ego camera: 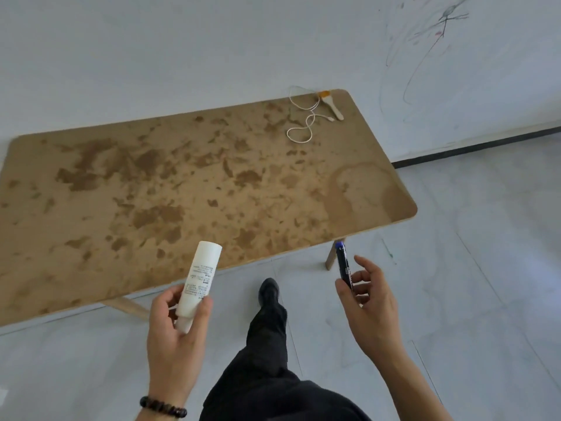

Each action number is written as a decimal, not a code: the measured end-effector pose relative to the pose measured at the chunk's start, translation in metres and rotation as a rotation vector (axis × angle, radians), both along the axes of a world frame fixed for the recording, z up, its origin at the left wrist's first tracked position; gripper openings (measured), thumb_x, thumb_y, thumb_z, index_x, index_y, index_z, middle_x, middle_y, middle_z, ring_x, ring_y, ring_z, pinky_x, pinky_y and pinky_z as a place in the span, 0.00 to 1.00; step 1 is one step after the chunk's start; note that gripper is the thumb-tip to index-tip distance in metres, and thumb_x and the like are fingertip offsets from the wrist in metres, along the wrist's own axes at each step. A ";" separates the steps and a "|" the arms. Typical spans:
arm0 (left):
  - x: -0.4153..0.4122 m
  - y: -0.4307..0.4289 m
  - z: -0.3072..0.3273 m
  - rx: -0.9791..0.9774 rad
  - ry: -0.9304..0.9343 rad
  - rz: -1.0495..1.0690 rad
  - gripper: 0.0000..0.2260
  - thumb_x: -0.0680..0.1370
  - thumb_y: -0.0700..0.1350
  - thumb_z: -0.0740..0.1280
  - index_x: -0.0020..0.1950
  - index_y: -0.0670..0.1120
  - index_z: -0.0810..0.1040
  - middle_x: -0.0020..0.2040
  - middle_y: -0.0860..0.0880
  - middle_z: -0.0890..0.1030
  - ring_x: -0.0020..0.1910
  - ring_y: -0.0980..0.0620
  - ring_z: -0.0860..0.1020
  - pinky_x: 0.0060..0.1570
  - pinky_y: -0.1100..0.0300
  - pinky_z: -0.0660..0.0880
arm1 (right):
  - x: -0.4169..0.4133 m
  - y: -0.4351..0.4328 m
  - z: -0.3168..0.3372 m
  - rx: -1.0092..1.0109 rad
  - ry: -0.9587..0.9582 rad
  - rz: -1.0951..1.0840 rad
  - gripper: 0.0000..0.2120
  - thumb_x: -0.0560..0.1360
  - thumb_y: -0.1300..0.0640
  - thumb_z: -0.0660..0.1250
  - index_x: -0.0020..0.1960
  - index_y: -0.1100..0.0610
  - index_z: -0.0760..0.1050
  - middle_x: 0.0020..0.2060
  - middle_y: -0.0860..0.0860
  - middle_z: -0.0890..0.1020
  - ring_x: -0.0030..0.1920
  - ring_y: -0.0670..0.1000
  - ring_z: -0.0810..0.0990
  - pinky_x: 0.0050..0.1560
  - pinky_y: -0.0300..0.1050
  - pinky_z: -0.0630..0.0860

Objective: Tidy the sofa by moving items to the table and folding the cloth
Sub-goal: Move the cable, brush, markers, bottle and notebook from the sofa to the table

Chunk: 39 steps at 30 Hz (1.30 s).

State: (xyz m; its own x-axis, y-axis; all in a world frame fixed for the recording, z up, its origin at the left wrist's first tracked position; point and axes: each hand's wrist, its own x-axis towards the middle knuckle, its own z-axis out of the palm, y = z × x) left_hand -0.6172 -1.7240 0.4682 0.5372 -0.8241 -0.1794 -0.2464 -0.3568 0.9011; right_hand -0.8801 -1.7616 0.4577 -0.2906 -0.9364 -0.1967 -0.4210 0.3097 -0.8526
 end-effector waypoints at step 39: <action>-0.175 -0.708 -0.132 0.017 -0.254 -0.235 0.15 0.71 0.47 0.71 0.54 0.48 0.71 0.49 0.55 0.75 0.39 0.66 0.74 0.38 0.77 0.67 | -0.097 -0.638 -0.172 0.162 0.269 0.335 0.14 0.79 0.56 0.63 0.64 0.50 0.74 0.56 0.49 0.73 0.51 0.50 0.77 0.53 0.44 0.75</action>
